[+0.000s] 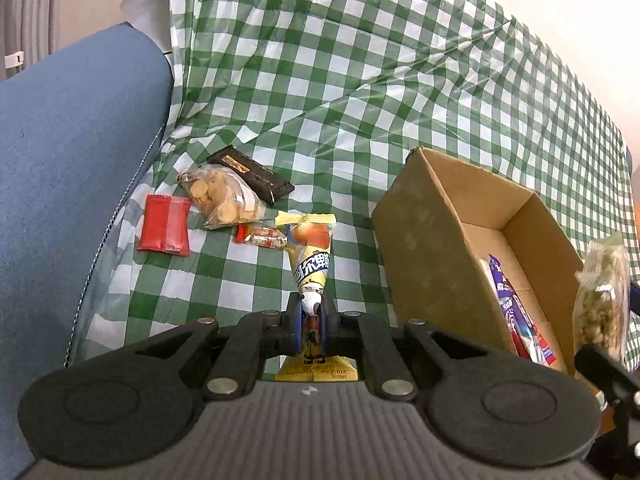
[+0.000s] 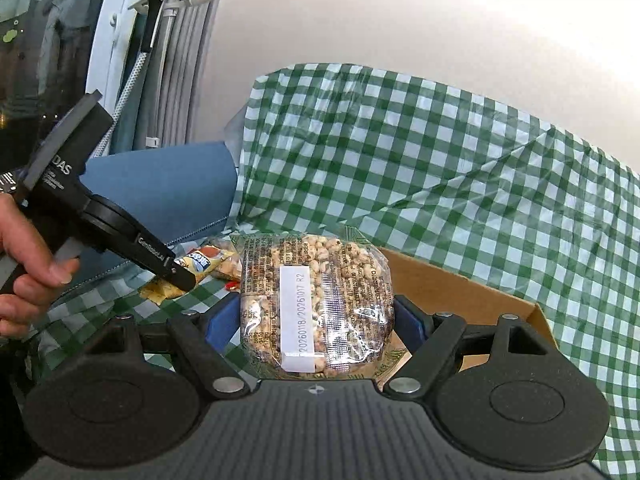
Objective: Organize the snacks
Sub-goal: 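Carry the bean cake bag with the right tool while the left carries the yellow snack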
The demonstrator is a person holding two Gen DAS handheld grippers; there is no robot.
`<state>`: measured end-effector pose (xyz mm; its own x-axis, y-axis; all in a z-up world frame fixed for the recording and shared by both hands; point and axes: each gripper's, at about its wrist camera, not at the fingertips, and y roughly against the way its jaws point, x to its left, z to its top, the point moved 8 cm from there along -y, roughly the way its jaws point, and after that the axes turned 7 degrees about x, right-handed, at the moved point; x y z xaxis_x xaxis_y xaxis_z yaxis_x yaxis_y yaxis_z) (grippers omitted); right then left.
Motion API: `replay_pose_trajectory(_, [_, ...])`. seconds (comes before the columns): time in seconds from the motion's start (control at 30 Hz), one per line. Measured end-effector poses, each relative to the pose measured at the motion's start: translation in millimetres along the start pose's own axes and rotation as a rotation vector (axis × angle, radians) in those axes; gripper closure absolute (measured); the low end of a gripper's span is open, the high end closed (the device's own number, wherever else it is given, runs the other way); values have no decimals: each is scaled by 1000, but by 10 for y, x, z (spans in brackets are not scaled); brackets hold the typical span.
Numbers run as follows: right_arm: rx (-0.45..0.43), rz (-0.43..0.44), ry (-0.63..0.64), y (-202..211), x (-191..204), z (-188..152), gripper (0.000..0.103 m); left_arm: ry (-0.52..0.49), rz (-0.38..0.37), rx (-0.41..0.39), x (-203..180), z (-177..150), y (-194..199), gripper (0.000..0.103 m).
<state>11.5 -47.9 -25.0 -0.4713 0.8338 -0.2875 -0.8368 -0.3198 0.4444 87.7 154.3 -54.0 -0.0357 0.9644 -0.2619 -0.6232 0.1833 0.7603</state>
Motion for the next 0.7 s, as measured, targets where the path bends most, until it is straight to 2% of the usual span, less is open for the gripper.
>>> replay_pose_trajectory(0.33, [16,-21,30,-32,-3,-31,22,22,5,-36,23,58,58,94])
replay_pose_trajectory(0.7, [8,-85,-15,74,-278,-80,22,18,5,-107,-73,140,134,94])
